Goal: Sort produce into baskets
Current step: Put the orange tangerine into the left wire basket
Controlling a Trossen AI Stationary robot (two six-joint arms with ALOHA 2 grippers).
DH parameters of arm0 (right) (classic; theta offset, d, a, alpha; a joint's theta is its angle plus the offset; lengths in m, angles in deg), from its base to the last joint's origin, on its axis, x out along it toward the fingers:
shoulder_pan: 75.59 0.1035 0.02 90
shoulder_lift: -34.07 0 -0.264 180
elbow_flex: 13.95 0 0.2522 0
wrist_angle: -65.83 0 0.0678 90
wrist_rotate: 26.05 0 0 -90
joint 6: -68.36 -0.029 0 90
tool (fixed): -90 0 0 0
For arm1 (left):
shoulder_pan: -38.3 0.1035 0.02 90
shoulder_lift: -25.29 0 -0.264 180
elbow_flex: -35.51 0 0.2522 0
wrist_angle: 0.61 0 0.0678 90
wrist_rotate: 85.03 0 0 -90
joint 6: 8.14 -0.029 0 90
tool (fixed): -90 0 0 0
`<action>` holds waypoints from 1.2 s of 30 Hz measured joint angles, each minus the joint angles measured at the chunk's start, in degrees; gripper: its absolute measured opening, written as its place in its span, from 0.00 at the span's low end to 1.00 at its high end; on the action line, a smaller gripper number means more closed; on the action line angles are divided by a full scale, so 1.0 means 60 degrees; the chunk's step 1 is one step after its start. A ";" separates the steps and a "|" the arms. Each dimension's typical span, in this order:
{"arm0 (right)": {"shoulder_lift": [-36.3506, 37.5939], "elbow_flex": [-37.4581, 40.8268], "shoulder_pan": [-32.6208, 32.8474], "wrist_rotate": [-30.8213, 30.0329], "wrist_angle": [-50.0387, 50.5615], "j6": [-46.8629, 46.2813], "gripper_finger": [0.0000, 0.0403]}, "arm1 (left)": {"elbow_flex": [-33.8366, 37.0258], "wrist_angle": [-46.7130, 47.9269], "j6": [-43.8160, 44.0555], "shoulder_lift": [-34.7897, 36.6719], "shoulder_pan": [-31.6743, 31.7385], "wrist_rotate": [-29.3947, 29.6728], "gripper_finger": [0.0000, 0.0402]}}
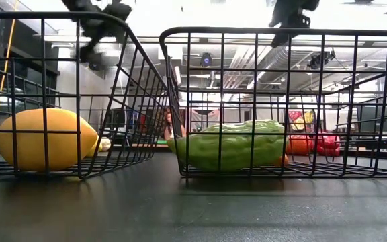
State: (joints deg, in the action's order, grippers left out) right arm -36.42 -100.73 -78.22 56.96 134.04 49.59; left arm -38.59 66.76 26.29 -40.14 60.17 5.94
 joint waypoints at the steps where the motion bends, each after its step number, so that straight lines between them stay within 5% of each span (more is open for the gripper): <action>1: -0.0009 0.0000 -0.0157 0.0000 -0.0006 0.0109 0.86 | -0.0007 0.1016 0.0035 -0.0085 -0.0045 0.0647 0.86; 4: -0.0082 0.0000 -0.0615 0.0004 -0.0213 0.0342 0.86 | 0.0096 0.2988 0.0558 -0.0340 0.0122 0.1871 0.86; 8: -0.0285 0.0000 -0.1191 0.0312 -0.0716 0.0611 0.86 | 0.0292 0.3771 0.0116 -0.0943 0.1215 0.1362 0.86; 20: -0.1269 0.0000 -0.1541 0.0821 -0.1110 0.1287 0.86 | -0.0788 0.3327 -0.2629 -0.4459 0.3909 0.1387 0.86; 36: -0.1382 0.0000 -0.1356 0.0991 -0.1081 0.1125 0.86 | -0.0870 0.2807 -0.3286 -0.6960 0.4355 0.1623 0.85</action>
State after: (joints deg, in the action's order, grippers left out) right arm -44.71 -100.73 -86.35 62.91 127.56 56.34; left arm -43.81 83.60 6.58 -81.90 86.30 15.68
